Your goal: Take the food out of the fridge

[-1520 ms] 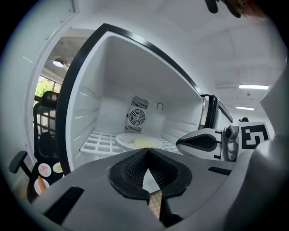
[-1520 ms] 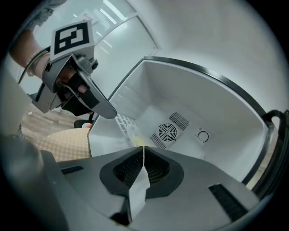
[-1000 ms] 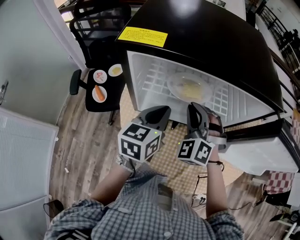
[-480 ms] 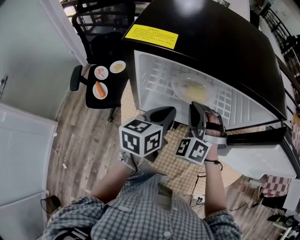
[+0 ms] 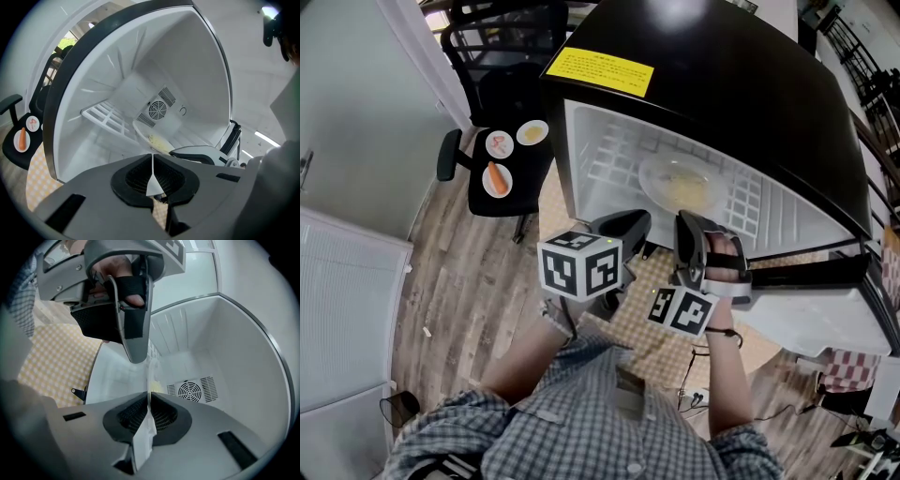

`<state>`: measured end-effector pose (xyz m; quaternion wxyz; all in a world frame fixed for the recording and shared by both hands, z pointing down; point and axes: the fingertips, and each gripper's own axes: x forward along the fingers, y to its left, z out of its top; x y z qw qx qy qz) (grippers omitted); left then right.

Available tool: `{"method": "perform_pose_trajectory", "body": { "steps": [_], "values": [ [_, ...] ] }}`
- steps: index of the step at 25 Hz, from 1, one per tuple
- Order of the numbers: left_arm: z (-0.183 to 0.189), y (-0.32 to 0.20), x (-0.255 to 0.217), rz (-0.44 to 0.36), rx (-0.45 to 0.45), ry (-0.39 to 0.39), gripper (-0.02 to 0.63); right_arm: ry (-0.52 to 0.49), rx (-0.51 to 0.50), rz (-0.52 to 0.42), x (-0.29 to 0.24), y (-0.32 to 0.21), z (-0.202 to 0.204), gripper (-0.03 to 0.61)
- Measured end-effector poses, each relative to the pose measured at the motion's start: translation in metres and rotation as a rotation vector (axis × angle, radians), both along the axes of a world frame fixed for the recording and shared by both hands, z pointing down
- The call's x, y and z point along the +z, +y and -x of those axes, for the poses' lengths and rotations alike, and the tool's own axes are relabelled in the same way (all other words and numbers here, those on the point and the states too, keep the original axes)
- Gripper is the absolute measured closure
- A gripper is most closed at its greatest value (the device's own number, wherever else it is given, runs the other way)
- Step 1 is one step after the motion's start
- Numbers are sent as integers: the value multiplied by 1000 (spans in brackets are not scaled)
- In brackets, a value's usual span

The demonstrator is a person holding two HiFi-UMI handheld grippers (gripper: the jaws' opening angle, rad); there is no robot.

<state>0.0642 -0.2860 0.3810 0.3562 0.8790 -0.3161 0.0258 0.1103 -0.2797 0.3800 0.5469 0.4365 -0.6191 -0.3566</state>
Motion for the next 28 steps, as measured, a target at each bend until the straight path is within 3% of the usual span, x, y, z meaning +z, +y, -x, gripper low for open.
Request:
{"method": "perform_pose_trajectory", "body": {
  "steps": [4,7,10,16,18,20,24,28],
  "values": [
    [0,-3,1,15,-6,20,607,-56,-3,19,-1,2,1,554],
    [-1,-5,1,35,-7,43,601,-221,9,76,-5,8,4,549],
    [-1,-7,3,56,-8,70,586,-571,60,138,-14,18,0,522],
    [-2,-13,0,90,-30,155,531,-1512,298,255,-14,21,-39,522],
    [-2,-15,-2,115,-45,212,515,-1829,355,313,-10,19,-48,522],
    [-3,-17,-3,158,-62,278,500,-2078,384,347,-8,15,-55,522],
    [-6,-21,-3,207,-84,343,486,-2328,459,327,-4,8,-68,522],
    [-12,-25,-6,207,-80,343,485,-2422,475,321,-2,2,-71,522]
  ]
}}
